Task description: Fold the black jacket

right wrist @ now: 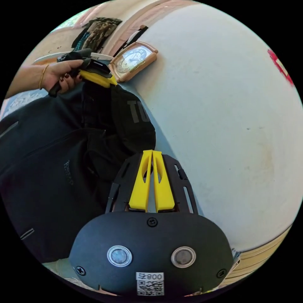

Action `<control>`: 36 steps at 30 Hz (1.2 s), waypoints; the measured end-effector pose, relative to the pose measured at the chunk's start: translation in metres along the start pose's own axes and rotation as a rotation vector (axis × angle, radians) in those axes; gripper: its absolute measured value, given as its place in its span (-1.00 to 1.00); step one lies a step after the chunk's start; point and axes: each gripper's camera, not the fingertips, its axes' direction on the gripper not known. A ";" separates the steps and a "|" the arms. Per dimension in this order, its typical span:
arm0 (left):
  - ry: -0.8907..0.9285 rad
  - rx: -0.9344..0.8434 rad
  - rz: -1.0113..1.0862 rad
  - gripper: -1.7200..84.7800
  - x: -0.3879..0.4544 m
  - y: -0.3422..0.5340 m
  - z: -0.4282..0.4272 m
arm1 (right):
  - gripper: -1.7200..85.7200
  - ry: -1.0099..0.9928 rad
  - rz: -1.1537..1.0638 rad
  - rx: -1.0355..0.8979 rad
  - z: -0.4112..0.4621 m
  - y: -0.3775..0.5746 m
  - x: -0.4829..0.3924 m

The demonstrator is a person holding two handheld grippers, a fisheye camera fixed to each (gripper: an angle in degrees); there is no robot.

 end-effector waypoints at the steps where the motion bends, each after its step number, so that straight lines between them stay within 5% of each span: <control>1: 0.005 0.003 -0.007 -0.89 0.000 0.001 -0.005 | -0.92 0.003 -0.050 -0.014 0.004 -0.004 -0.009; 6: 0.023 0.001 -0.020 -0.90 -0.001 0.005 -0.021 | -0.75 -0.101 -0.082 -0.052 0.018 -0.019 -0.021; 18: 0.042 -0.026 -0.004 -0.89 0.008 0.018 -0.054 | -0.91 -0.065 -0.194 -0.178 0.064 -0.030 -0.032; 30: 0.266 -0.083 0.146 -0.88 0.030 0.094 -0.119 | -0.96 -0.244 0.100 0.055 -0.028 0.045 0.001; 36: 0.050 -0.143 0.007 -0.82 -0.029 0.180 -0.168 | -0.96 -0.486 0.223 0.004 -0.019 0.095 -0.040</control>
